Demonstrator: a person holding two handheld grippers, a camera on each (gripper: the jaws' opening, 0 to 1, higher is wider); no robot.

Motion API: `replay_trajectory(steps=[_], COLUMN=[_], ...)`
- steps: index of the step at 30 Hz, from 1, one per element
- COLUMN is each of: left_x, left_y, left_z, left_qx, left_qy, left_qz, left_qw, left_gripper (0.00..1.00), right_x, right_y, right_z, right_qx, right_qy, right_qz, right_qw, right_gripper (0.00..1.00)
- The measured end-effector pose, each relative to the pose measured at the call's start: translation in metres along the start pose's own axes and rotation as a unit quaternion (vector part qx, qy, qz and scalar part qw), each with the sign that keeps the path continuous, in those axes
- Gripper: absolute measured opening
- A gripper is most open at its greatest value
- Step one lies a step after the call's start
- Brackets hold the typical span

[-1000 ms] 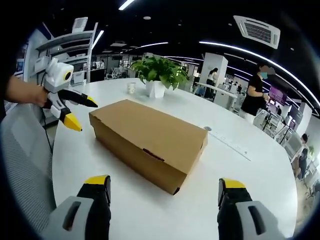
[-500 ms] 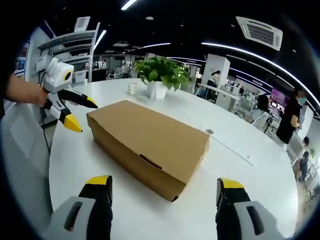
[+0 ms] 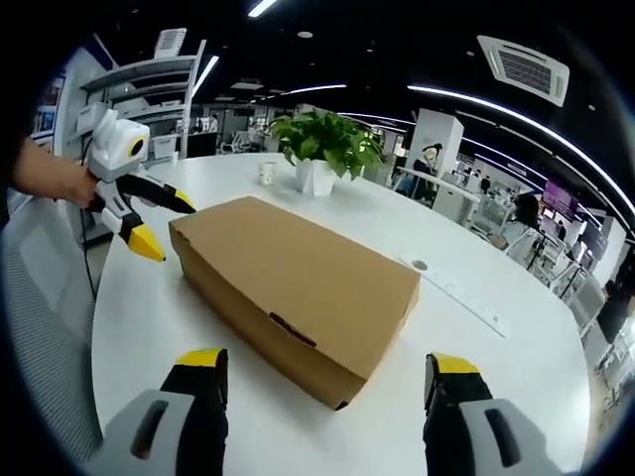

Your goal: Operate the shoe box by opening the lid, removing the specified soft item, and placing it in the target area until the item is outside and the box remains undamaged.

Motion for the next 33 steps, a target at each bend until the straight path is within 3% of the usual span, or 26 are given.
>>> replay_trajectory(steps=[12, 26, 33], left_x=[0.004, 0.009, 0.012], left_y=[-0.001, -0.004, -0.006], left_z=[-0.001, 0.007, 0.009], left_qx=[-0.008, -0.01, 0.006], left_qy=[-0.001, -0.019, -0.009], left_qz=[0.002, -0.005, -0.001], left_qw=[1.0, 0.9998, 0.9999], left_gripper=[0.69, 0.61, 0.62], right_x=[0.012, 0.024, 0.026], right_y=[-0.003, -0.007, -0.006], right_z=[-0.006, -0.005, -0.003], right_qx=[0.032, 0.031, 0.04], right_qy=[-0.006, -0.006, -0.018], right_qz=[-0.002, 0.001, 0.001], right_qw=[0.9995, 0.9995, 0.999], right_gripper=[0.71, 0.62, 0.56])
Point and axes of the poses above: the point that each gripper's makers call its tool centre point, and the gripper's own axes: x roughly forward along the fingers, z roughly to its left, y roughly out of its underside, the point moved 9 cm from there along -x, roughly backward along the fingers, and after that the axes turned 15 degrees about z, right-handed, at the moved point
